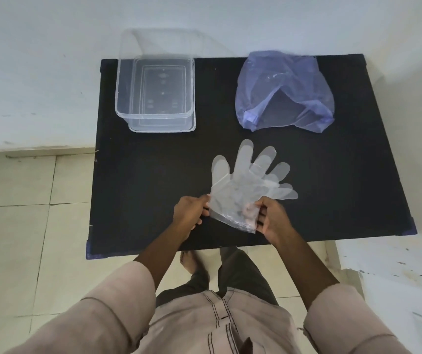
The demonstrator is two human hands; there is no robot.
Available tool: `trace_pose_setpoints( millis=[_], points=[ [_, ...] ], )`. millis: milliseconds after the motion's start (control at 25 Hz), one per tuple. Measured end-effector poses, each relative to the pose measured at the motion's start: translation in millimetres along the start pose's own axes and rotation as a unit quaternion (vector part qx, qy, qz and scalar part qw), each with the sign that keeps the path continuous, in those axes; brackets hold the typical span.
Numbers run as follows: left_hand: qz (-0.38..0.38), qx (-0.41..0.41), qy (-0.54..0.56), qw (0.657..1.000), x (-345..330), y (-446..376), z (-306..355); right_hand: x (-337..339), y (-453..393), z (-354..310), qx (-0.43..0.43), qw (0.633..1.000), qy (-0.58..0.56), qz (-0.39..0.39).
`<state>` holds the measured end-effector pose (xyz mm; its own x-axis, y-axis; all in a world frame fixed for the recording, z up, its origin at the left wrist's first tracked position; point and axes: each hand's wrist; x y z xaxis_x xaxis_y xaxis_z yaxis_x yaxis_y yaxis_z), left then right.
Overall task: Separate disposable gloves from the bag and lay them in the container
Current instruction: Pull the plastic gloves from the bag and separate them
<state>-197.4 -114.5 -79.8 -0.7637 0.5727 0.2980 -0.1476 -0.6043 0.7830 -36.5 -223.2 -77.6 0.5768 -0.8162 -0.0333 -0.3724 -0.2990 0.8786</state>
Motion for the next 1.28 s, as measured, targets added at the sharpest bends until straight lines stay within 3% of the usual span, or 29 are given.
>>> trace_pose_setpoints(
  millis=[80,400,760,800,880,1000,1160,1280],
  points=[
    [0.021,0.01,0.008,1.0,-1.8,-3.5,4.5,0.9,1.1,-1.8,0.003,1.0,0.002,0.004],
    [-0.014,0.031,-0.017,0.999,-5.8,-11.8,11.9,3.0,-0.7,-7.0,0.004,0.999,0.046,0.025],
    [-0.027,0.049,0.018,0.998,-6.4,-10.2,21.9,4.6,-3.2,-0.4,0.071,0.985,0.124,0.099],
    [-0.033,0.055,0.028,0.998,-6.3,-8.7,23.3,5.0,-3.1,1.1,0.115,0.969,0.168,0.139],
    [-0.045,0.063,0.062,0.995,-5.5,-5.5,27.4,3.1,2.8,4.9,0.26,0.893,0.288,0.23],
    [-0.069,0.059,0.103,0.99,-5.5,-1.5,36.6,-18.0,21.8,10.9,0.435,0.783,0.401,0.19],
    [-0.084,0.049,0.124,0.988,-7.2,3.9,44.8,-42.3,22.0,17.0,0.462,0.677,0.542,0.186],
    [-0.08,0.046,0.149,0.985,-7.8,8.4,48.8,-41.0,17.8,16.3,0.438,0.665,0.578,0.178]
  ],
)
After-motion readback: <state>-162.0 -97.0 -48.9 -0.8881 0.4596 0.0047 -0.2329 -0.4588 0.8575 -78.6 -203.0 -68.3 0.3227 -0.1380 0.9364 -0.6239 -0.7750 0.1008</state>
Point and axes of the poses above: each hand's wrist, its own y-axis away from the middle knuckle, its own x-axis out of the back of the hand, z = x × y, and after that the axes turned 2 degrees about -x, right-handed
